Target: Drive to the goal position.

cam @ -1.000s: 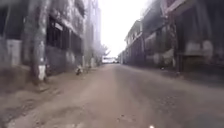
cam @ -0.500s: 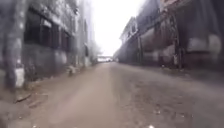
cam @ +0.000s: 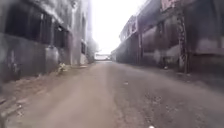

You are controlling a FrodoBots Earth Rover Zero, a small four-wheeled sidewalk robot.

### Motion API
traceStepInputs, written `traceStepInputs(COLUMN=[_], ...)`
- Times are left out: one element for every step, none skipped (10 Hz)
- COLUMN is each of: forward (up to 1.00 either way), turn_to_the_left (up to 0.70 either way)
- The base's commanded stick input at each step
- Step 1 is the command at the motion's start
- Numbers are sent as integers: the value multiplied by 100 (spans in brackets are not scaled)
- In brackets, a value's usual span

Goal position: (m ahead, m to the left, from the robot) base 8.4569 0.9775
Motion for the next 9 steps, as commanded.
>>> traceStepInputs(forward=[100,100,100,100,100,100,100,100,0], turn_to_the_left=[0,0,0,0,0,0,0,0,0])
